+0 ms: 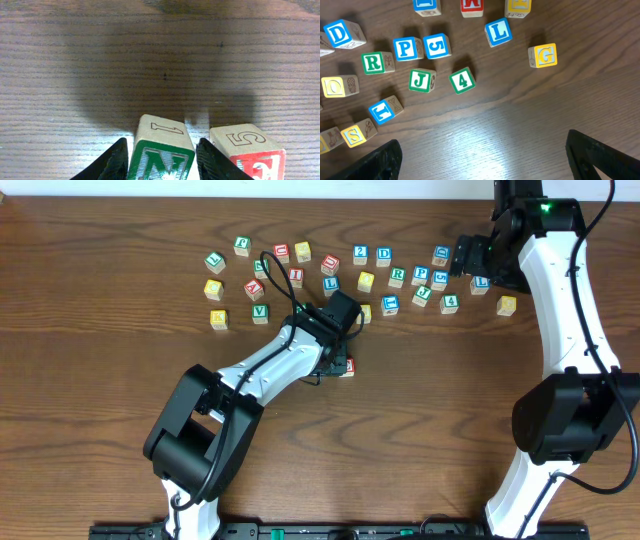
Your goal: Spell out NEURIPS
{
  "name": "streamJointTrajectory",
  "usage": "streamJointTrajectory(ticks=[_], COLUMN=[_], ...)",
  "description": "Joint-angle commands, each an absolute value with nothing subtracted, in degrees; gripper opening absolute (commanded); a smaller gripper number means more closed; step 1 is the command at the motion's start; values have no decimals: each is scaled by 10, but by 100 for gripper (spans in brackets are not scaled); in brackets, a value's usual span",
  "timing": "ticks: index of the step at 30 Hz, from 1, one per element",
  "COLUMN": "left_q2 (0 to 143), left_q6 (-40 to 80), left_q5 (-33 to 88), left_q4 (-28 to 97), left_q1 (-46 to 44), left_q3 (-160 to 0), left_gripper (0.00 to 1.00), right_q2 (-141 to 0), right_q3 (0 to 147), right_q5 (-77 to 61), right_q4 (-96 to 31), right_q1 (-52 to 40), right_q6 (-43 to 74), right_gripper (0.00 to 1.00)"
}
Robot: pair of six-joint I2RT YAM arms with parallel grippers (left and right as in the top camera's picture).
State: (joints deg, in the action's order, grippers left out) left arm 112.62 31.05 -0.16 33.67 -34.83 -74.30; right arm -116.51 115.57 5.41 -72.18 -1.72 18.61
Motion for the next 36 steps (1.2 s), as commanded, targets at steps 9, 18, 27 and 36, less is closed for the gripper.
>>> streamJointTrajectory(ticks=[9,18,27,36], left_q2=[1131,1131,1131,1121], left_q6=[304,362,352,315], left_q5=[-5,-5,-10,-9], left_q4=[340,362,354,351], left_q1=[-346,-346,-346,-326], left_q3=[-756,-756,-756,-760], left_gripper=[44,35,41,44], right_q2=[-1147,-1147,-1147,-1147], right_q3=[1168,1168,1168,1168], right_q5=[57,57,57,57], right_q4=[-722,-724,-724,-724], right_q1=[-16,-16,-16,-16], right_q6=[186,186,186,186], right_gripper=[99,99,99,99])
